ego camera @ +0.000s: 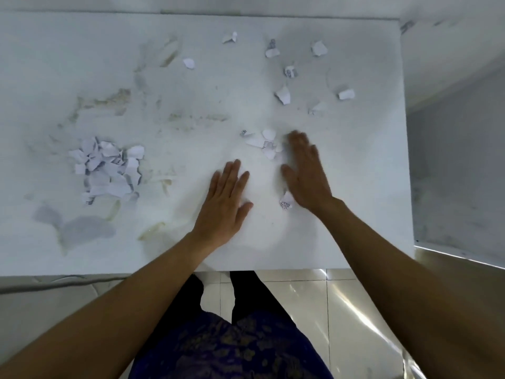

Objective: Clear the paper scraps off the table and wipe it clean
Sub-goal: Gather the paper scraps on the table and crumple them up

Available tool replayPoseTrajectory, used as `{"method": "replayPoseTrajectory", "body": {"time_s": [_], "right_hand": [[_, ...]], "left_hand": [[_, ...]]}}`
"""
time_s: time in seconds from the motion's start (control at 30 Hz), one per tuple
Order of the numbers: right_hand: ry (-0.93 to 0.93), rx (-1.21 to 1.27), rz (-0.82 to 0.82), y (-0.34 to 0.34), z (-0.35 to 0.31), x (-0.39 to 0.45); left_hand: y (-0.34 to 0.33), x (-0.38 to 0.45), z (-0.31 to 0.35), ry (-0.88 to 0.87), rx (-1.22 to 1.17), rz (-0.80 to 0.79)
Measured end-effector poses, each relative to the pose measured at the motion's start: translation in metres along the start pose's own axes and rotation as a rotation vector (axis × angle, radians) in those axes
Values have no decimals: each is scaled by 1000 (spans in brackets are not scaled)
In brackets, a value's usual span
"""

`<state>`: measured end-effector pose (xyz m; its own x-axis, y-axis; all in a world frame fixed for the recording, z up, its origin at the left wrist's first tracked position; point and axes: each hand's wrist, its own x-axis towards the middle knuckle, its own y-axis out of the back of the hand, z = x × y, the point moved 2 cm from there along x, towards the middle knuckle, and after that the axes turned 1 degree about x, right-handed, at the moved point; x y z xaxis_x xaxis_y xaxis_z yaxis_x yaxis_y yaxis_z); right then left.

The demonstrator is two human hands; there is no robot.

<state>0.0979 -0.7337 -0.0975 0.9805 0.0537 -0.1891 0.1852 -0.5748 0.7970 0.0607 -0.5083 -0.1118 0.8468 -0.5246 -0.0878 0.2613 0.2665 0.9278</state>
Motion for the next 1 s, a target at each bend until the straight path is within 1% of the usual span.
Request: {"method": "replayPoseTrajectory", "body": {"time_s": [0.07,0.17,0.23,0.3,0.4,0.47,0.53,0.6,0.63,0.67,0.7,0.77,0.8,0.83,0.87,0.93,1.0], "right_hand": [[83,18,-9,-8,-8,-12],[36,75,104,-3,-8,6],[5,32,134,5,-6,37],[2,-20,106,13,-6,72],[-16,-72,-23,9,-9,100],[46,-109,-72,-1,-14,88],[174,-113,-60,-13,-23,53],[275,-123,-48,-21,-27,14],[297,-130,-30,-22,-27,-3],[286,-125,3,-20,-24,-17],[232,-104,45,-17,-19,-30],[45,-34,112,-11,-2,-52],[-49,7,116,-9,6,-60],[-104,36,96,-8,11,-67],[-110,48,64,-9,13,-73],[-54,56,-1,-12,10,-80],[-37,102,-32,-16,2,-82]], "left_hand": [[1,17,-2,23,11,26],[6,44,-10,19,22,36],[9,56,-14,21,14,36],[11,59,-17,41,-16,35],[13,50,-19,90,-131,57],[17,44,-20,143,-252,104],[23,45,-22,168,-314,146],[27,55,-23,153,-322,119],[28,61,-23,126,-325,84],[28,67,-23,82,-328,41],[27,71,-22,31,-331,-3],[22,70,-18,-61,-331,-74],[18,66,-15,-96,-338,-97],[16,60,-11,-120,-352,-113],[15,51,-7,-134,-371,-119],[16,33,-3,-143,-412,-107],[21,15,-4,-110,-430,-66]]}}
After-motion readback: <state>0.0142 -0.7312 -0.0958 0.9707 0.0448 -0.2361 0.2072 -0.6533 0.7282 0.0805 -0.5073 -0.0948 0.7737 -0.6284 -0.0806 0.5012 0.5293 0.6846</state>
